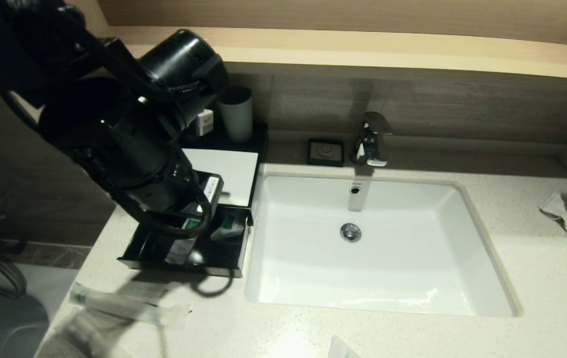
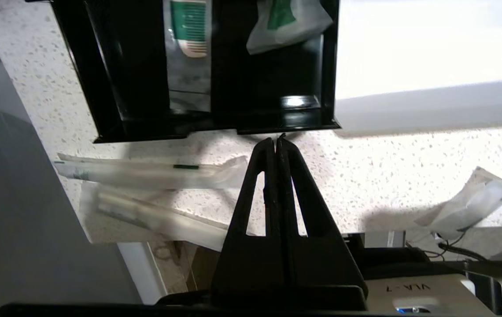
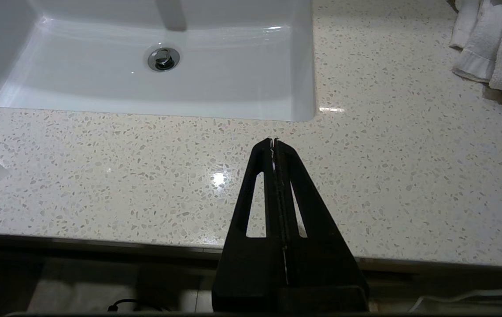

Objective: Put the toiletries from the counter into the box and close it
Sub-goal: Pick up the bathroom toiletry

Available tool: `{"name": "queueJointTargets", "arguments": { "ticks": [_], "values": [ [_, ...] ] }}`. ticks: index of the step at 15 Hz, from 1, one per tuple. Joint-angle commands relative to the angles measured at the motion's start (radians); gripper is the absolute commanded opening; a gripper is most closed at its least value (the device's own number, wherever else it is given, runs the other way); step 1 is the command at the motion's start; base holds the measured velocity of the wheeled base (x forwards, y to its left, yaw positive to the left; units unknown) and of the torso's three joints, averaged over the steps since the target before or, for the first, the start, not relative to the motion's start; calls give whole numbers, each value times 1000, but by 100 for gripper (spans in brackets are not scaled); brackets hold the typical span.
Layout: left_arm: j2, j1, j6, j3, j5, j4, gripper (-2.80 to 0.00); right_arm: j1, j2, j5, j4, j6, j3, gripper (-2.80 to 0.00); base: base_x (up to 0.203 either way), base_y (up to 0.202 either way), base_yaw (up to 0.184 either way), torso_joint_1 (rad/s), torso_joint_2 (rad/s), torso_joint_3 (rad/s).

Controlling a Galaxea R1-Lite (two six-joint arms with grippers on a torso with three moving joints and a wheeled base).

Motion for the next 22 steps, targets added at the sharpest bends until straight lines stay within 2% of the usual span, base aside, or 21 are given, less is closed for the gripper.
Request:
{"name": "queueJointTargets", "arguments": {
  "ticks": [1,7,9,12,16,22],
  "values": [
    [-1,-55,-15,7,2,14,-280,0,0,0,0,0,0,-280,0,0,0,0,0,0],
    [-40,-238,-17,126,-25,9,-280,0,0,0,0,-1,0,-280,0,0,0,0,0,0],
    [-51,-266,-15,157,-53,5,-280,0,0,0,0,0,0,-280,0,0,0,0,0,0],
    [-27,-267,-14,178,-87,-1,-280,0,0,0,0,0,0,-280,0,0,0,0,0,0],
    [50,-325,-9,159,-83,-100,-280,0,0,0,0,-1,0,-280,0,0,0,0,0,0],
    [161,-447,-14,8,-85,-114,-280,0,0,0,0,0,0,-280,0,0,0,0,0,0]
  ]
}}
